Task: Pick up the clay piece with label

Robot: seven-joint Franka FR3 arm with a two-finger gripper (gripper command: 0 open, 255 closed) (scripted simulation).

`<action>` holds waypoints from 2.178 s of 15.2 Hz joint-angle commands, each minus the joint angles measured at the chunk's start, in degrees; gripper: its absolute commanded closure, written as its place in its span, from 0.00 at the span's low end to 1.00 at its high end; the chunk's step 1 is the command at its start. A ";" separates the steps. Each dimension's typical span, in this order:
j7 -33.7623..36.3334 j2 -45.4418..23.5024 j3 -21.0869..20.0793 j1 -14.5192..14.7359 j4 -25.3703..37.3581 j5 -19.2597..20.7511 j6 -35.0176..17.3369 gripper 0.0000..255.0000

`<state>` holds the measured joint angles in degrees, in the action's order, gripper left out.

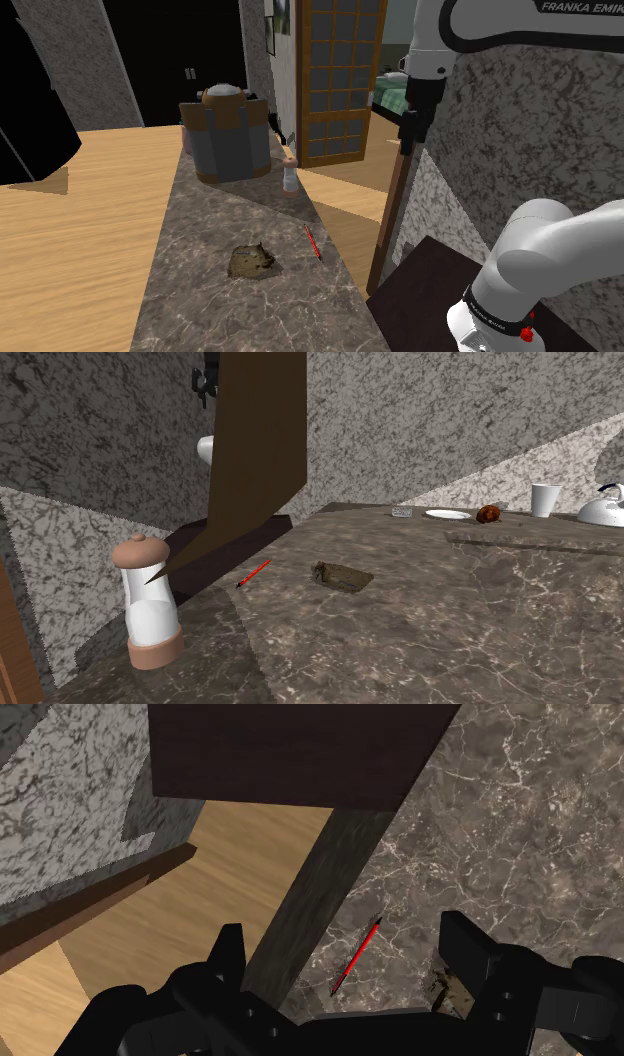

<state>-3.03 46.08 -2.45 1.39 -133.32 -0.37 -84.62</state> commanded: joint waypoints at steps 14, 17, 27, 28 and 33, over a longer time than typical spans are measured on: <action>11.16 -15.86 -8.82 1.45 -6.89 -6.23 -24.11 0.00; 13.73 -21.34 -10.80 1.58 -6.49 -6.78 -29.57 0.00; 23.81 -42.69 -16.20 1.67 0.26 -3.77 -45.18 0.00; 24.99 -44.98 -16.49 1.79 1.37 -3.00 -46.41 0.00; 31.01 -56.58 -16.82 3.22 8.13 1.59 -51.34 0.00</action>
<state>26.66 -8.27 -19.23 4.23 -126.61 0.30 -135.13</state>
